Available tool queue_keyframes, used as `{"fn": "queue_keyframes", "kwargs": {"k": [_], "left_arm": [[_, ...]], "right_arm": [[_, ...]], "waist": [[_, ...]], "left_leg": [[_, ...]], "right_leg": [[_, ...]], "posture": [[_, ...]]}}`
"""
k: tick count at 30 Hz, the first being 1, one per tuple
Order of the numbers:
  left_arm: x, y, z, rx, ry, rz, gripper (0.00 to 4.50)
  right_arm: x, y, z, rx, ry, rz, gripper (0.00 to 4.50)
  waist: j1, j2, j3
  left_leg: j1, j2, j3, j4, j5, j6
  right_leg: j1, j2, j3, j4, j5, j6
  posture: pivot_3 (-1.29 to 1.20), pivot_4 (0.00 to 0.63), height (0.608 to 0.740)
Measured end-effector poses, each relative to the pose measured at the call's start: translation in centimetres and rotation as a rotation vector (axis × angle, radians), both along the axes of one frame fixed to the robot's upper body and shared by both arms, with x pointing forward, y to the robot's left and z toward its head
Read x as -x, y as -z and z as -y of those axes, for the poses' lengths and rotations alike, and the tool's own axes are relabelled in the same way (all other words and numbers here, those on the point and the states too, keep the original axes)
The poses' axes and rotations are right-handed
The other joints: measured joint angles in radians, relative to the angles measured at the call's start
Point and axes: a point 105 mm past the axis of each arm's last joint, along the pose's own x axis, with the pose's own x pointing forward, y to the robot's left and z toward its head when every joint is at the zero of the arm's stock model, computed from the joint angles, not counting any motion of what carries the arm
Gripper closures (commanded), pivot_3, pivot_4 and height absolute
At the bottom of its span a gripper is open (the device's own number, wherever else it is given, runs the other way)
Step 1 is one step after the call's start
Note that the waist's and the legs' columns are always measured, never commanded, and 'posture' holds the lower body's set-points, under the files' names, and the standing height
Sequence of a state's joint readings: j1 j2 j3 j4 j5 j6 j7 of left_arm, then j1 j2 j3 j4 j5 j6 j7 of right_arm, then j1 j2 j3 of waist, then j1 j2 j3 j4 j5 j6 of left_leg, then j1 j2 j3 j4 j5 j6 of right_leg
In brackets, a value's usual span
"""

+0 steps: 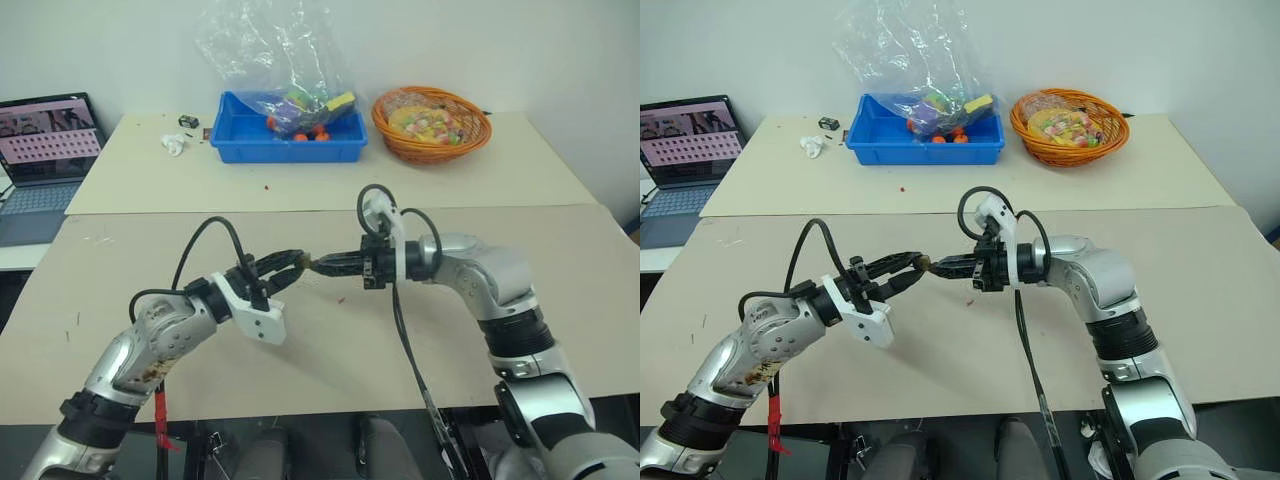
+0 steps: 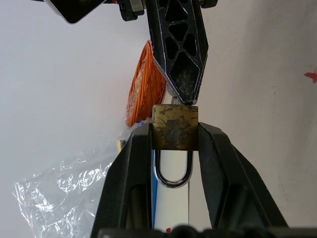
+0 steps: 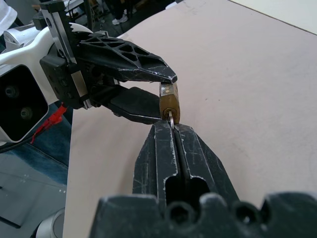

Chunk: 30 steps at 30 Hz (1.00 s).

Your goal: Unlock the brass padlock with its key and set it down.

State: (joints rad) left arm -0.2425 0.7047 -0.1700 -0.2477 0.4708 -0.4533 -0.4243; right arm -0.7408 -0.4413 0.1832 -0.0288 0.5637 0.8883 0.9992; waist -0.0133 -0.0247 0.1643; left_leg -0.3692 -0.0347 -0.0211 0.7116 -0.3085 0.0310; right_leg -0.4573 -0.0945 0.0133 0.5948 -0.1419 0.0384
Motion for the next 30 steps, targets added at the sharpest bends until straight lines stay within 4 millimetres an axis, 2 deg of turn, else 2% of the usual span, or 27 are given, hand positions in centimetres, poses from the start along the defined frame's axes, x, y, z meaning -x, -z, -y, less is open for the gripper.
{"fn": "queue_keyframes", "kwargs": {"k": [14, 19, 30], "left_arm": [[0.0, -0.1, 0.0, 0.004, -0.001, -0.001, 3.71], [0.0, 0.1, 0.0, -0.004, 0.000, -0.013, 3.71], [0.1, 0.3, 0.2, -0.001, 0.005, -0.024, 3.71]], "right_arm": [[0.0, -0.3, 0.0, 0.004, -0.003, 0.001, 4.49], [-0.2, -0.8, 0.1, -0.004, 0.005, 0.014, 3.07], [-0.4, -1.4, 0.7, -0.018, 0.021, 0.025, 3.07]], "waist": [[0.000, 0.000, 0.000], [0.000, 0.000, 0.000], [-0.001, 0.000, 0.000]], "left_leg": [[0.000, 0.000, 0.000, 0.000, 0.000, 0.000], [0.000, 0.000, 0.000, 0.000, 0.000, 0.000], [0.000, 0.000, 0.000, 0.000, 0.000, 0.000]], "right_leg": [[0.000, 0.000, 0.000, 0.000, 0.000, 0.000], [0.000, 0.000, 0.000, 0.000, 0.000, 0.000], [0.000, 0.000, 0.000, 0.000, 0.000, 0.000]], "posture": [[0.00, 0.150, 0.728], [0.00, 0.150, 0.728], [0.00, 0.150, 0.728]]}}
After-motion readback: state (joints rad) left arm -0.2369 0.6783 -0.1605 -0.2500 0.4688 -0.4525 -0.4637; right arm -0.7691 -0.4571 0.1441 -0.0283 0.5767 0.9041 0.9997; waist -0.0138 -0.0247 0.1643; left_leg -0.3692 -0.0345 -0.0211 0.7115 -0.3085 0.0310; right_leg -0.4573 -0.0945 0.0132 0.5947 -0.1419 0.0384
